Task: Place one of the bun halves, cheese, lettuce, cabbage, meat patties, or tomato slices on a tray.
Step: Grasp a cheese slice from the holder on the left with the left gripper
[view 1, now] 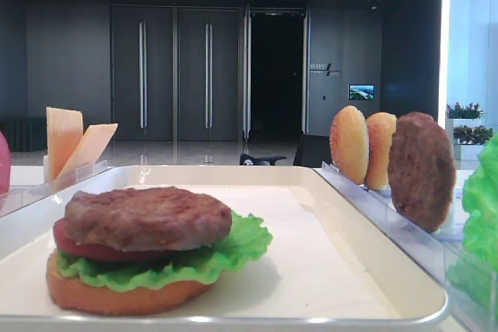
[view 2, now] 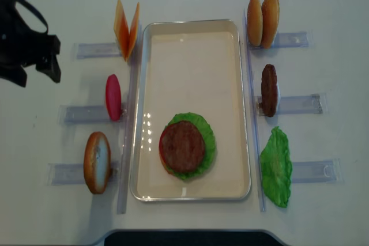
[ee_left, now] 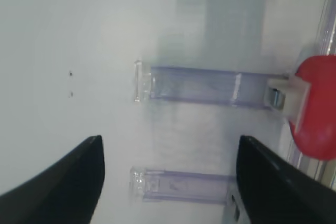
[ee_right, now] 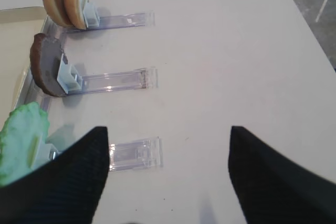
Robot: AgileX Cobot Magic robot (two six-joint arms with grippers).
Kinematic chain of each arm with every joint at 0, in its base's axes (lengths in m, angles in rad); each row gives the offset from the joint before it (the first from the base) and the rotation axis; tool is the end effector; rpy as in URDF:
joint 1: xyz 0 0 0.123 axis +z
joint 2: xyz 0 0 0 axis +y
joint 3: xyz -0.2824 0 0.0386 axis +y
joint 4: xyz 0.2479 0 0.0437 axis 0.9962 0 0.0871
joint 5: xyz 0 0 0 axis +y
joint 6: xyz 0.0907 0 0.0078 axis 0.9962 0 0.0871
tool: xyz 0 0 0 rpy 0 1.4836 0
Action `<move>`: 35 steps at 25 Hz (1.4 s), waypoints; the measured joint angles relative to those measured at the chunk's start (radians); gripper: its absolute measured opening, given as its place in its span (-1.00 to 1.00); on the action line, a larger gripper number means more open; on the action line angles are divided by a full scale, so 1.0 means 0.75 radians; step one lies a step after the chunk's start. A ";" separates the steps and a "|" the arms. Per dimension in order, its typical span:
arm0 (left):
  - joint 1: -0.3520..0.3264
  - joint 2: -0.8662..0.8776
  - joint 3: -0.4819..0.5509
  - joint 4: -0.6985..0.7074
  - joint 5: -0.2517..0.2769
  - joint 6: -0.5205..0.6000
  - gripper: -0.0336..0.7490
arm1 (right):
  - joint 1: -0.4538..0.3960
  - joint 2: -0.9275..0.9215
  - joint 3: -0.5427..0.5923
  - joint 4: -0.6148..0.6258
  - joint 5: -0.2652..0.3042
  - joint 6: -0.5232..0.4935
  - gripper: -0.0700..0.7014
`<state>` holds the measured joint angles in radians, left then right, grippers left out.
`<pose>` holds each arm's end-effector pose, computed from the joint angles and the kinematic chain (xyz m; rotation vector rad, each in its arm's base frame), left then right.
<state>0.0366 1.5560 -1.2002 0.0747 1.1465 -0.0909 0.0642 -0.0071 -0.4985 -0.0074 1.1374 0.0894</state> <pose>0.2956 0.0170 0.2708 -0.1521 2.9786 0.0988 -0.0091 -0.0012 0.2706 0.0274 2.1163 0.0826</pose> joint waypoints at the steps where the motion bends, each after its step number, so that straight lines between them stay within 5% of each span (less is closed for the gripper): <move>1: 0.000 0.062 -0.067 -0.006 0.029 0.000 0.60 | 0.000 0.000 0.000 0.000 0.000 0.000 0.45; 12: 0.000 0.390 -0.554 -0.147 0.092 0.029 0.59 | 0.000 0.000 0.000 0.000 0.000 0.000 0.45; 24: 0.000 0.408 -0.590 -0.153 0.099 0.200 0.46 | 0.000 0.000 0.000 0.000 0.000 0.000 0.45; 35: -0.069 0.555 -0.704 -0.047 0.100 -0.095 0.46 | 0.000 0.000 0.000 0.000 0.000 0.000 0.45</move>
<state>-0.0154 1.9722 -1.7283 0.0395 1.2218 -0.1621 0.0642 -0.0071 -0.4985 -0.0074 1.1374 0.0894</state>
